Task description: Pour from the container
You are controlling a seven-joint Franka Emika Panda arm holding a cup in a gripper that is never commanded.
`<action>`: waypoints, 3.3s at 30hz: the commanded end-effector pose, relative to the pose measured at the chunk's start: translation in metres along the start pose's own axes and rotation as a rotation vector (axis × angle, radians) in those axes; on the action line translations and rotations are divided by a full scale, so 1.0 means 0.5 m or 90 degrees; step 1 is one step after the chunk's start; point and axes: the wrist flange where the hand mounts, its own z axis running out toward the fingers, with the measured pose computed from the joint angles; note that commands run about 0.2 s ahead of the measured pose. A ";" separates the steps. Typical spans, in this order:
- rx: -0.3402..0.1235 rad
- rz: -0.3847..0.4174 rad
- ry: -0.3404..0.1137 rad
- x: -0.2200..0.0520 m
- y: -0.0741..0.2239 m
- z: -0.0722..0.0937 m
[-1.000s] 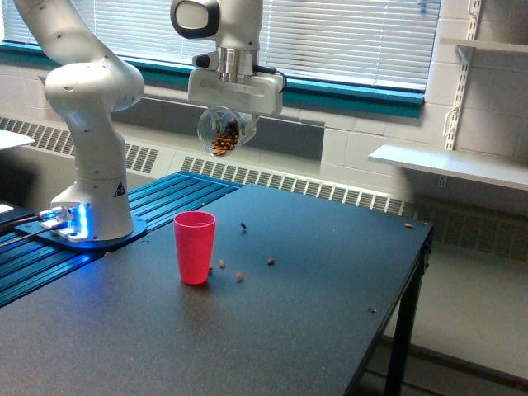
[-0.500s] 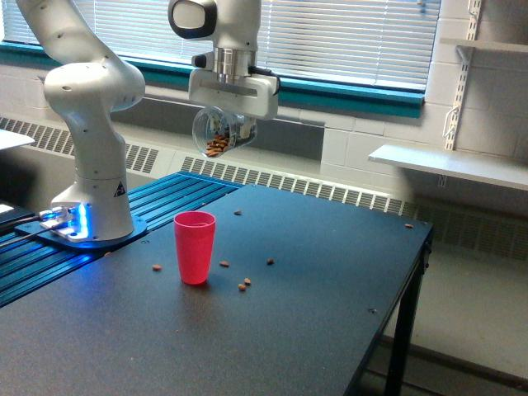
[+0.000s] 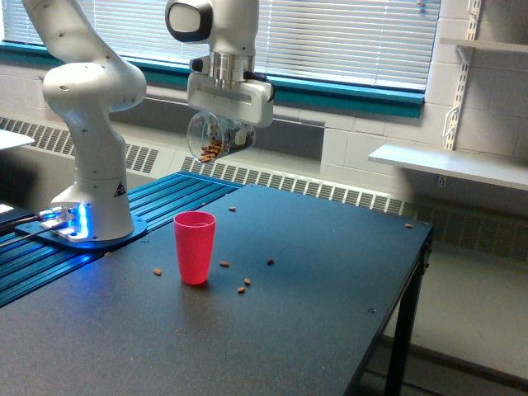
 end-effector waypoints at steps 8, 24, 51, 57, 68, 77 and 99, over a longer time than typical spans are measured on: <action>-0.006 -0.005 -0.005 0.011 -0.027 -0.008; -0.023 0.017 0.009 0.019 -0.055 -0.009; -0.054 0.034 0.021 0.022 -0.090 -0.014; -0.056 0.029 0.031 0.029 -0.087 -0.014; -0.059 0.014 0.049 0.050 -0.074 -0.014; -0.051 0.009 0.046 0.053 -0.074 -0.004; -0.056 -0.025 0.040 0.047 -0.099 0.020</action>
